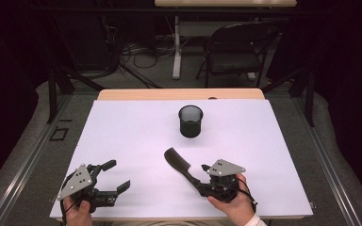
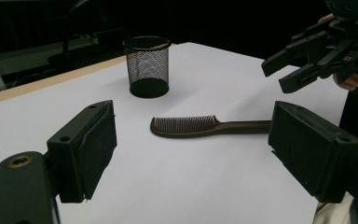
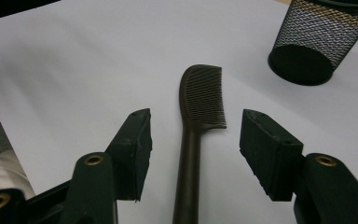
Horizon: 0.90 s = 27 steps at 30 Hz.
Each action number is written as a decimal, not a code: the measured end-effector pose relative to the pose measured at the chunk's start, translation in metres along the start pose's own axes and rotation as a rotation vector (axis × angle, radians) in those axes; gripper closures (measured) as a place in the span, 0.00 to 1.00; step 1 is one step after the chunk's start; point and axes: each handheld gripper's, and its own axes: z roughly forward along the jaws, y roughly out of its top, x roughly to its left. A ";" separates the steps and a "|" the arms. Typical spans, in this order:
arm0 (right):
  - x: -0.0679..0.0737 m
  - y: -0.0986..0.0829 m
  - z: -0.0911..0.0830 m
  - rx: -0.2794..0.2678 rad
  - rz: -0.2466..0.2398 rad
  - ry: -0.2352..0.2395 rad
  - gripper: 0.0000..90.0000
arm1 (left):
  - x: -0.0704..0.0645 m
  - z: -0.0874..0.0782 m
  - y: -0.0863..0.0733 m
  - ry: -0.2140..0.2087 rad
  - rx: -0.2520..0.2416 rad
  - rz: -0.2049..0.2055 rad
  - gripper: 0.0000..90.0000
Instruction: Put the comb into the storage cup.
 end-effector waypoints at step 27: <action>0.005 -0.007 0.033 0.045 0.058 0.099 0.71 | 0.001 0.001 -0.002 -0.006 0.015 -0.003 0.17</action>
